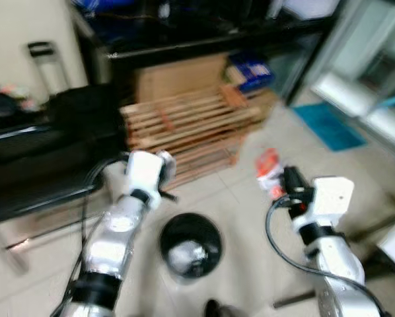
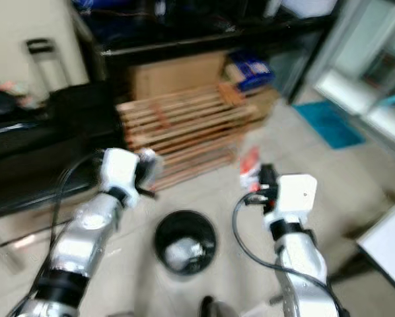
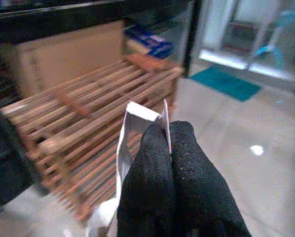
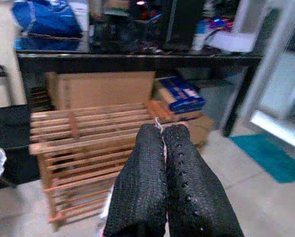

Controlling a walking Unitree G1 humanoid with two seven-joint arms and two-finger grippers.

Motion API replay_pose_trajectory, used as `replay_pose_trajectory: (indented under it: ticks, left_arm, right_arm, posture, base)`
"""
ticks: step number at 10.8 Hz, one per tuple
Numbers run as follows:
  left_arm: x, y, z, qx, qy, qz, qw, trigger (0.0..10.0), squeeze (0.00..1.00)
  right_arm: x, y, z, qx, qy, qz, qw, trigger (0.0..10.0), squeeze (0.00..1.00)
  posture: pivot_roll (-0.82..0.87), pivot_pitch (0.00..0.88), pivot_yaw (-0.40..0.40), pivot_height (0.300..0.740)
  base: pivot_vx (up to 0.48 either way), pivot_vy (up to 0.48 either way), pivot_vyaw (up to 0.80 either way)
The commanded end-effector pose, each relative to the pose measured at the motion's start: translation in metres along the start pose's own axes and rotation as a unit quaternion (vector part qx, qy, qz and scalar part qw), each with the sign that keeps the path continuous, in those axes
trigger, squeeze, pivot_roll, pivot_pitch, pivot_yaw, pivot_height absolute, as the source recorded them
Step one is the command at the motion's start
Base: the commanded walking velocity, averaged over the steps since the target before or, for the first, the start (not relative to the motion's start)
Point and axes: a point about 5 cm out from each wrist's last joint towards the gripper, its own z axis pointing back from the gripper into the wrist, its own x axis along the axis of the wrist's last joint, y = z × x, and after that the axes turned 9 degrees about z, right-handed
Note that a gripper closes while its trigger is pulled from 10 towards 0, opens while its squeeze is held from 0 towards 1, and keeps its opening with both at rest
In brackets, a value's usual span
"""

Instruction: Picking trash to rubbish bin

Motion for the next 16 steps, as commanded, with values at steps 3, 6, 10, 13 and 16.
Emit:
replay_pose_trajectory:
  ticks: [3,6,10,13,16]
  left_arm:
    - [-0.004,0.001,-0.003,0.003,0.010,0.003,1.000,10.0,0.00]
    - [-0.010,0.000,-0.004,0.002,0.022,0.005,1.000,10.0,0.00]
    - [-0.016,-0.008,-0.010,-0.017,0.031,0.011,0.999,10.0,0.00]
    - [-0.026,-0.007,-0.012,-0.013,0.052,0.020,0.998,10.0,0.00]
    - [-0.048,-0.013,-0.012,-0.015,0.094,0.027,0.995,10.0,0.00]
  right_arm:
    - [-0.003,0.002,0.001,0.003,0.003,0.003,1.000,10.0,0.00]
    - [-0.005,0.002,0.003,0.000,0.005,0.004,1.000,10.0,0.00]
    - [-0.006,0.004,0.005,-0.004,0.010,0.009,1.000,10.0,0.00]
    - [-0.007,0.007,0.011,-0.007,0.015,0.011,1.000,10.0,0.00]
    - [-0.010,0.012,0.025,-0.009,0.034,0.010,0.999,10.0,0.00]
  posture:
    - [0.21,0.128,-0.083,0.740]
    - [0.20,0.136,-0.076,0.740]
    - [0.18,0.153,-0.070,0.740]
    - [0.15,0.185,-0.071,0.740]
    - [0.11,0.233,-0.073,0.740]
  base:
    - [0.000,0.000,-0.45]
    - [0.000,0.000,0.00]
    - [0.000,0.000,0.00]
    - [0.000,0.000,0.00]
    - [0.000,0.000,0.00]
